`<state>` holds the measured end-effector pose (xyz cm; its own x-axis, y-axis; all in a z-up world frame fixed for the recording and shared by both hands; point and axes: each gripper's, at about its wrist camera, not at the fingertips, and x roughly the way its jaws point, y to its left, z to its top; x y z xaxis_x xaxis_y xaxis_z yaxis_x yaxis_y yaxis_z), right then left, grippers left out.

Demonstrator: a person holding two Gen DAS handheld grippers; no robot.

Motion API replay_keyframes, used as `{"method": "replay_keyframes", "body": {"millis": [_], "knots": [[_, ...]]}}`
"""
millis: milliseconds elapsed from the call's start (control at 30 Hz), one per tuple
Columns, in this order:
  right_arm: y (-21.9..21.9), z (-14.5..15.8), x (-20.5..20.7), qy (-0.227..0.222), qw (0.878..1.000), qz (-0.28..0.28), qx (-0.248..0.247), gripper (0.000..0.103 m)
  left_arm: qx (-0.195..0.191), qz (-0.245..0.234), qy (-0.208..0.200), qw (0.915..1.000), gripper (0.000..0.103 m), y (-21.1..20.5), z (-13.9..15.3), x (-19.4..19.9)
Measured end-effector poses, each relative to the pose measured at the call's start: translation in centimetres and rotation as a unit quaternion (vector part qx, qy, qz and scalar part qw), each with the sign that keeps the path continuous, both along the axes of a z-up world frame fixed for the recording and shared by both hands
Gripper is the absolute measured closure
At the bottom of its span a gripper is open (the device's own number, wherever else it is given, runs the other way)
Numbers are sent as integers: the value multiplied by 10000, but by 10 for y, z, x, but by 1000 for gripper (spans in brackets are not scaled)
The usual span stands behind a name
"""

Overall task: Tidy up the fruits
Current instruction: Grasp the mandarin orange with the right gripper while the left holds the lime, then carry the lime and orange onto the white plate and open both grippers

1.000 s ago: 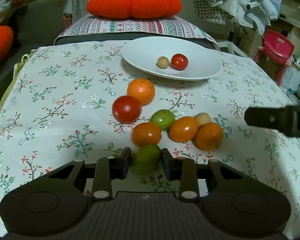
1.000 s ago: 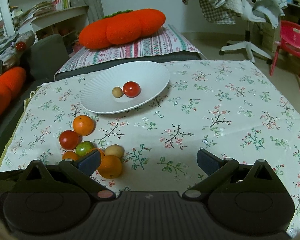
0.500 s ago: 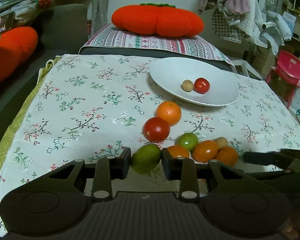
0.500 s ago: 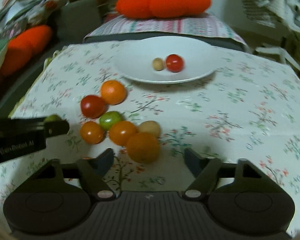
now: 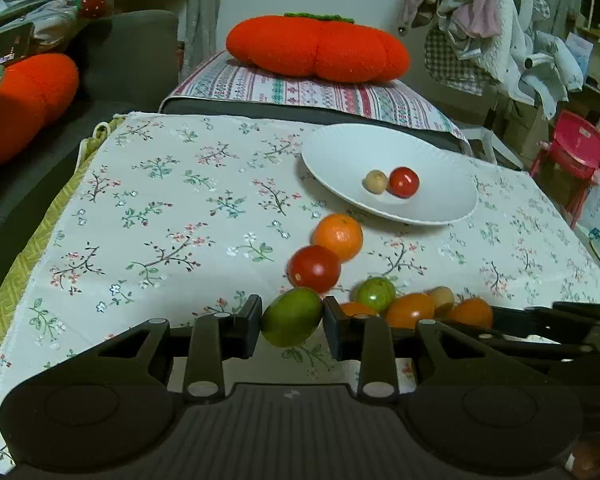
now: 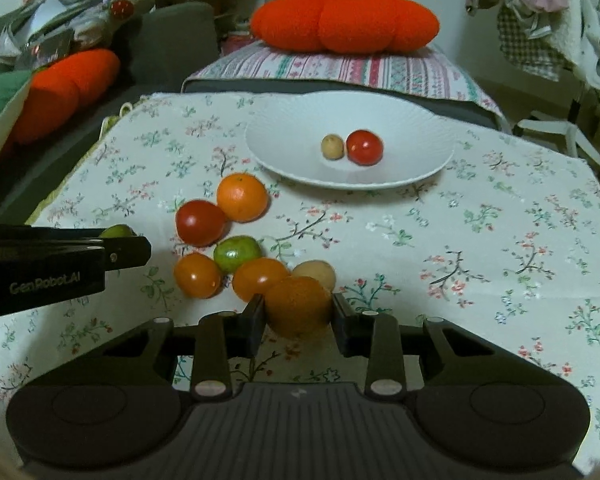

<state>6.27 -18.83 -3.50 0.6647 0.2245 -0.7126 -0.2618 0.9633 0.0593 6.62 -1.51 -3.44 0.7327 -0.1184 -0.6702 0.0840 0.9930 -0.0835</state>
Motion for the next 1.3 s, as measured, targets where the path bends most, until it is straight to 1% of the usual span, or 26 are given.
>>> {"method": "replay_keyframes", "body": {"millis": [267, 400, 667, 900, 1067, 1133, 1233, 1300], "knots": [[-18, 13, -1, -161, 9993, -238, 259, 72, -120, 101, -101, 9998, 92, 8, 9, 5], [-27, 18, 2, -254, 9982, -396, 382, 72, -171, 128, -239, 9995, 92, 11, 15, 10], [-40, 25, 10, -422, 9958, -627, 519, 72, -174, 22, -458, 9988, 92, 9, 21, 18], [-41, 28, 17, -555, 9955, -574, 519, 72, 0, -185, -631, 9978, 92, 1, 21, 26], [-39, 30, 28, -660, 9955, -498, 466, 72, 262, -418, -816, 9954, 92, -17, 18, 35], [-40, 32, 32, -697, 9952, -496, 472, 72, 313, -522, -860, 9944, 92, -23, 17, 38], [-41, 31, 40, -717, 9950, -483, 496, 72, 271, -646, -887, 9936, 92, -29, 15, 42], [-41, 29, 44, -705, 9952, -482, 483, 72, 162, -701, -854, 9937, 92, -31, 15, 44]]}}
